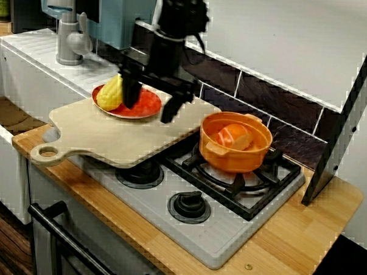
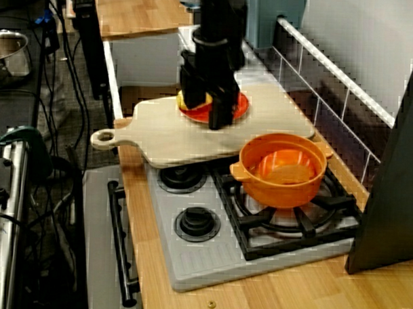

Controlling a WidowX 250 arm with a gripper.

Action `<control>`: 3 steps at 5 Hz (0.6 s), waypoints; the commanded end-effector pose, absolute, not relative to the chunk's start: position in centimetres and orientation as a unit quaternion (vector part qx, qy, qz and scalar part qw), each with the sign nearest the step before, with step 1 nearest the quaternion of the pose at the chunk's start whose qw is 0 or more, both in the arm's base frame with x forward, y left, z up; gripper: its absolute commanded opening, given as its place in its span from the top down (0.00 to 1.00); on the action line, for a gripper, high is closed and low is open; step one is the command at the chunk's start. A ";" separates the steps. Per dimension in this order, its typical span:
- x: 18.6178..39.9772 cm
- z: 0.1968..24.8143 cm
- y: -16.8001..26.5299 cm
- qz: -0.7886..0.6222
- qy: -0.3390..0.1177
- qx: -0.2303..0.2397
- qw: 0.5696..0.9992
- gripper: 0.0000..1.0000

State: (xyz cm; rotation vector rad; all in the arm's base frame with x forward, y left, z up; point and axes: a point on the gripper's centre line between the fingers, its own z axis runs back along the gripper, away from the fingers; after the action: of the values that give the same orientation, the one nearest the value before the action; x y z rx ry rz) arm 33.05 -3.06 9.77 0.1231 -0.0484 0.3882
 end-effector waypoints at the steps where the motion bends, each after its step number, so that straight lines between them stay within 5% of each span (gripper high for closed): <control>1: 30.4 14.9 0.1 0.210 -0.075 0.021 0.975 0.00; 3: 29.9 15.1 1.1 0.209 -0.089 0.032 0.973 0.00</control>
State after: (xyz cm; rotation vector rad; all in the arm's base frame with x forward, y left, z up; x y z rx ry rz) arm 30.36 0.87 13.75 0.0766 -0.1350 0.4227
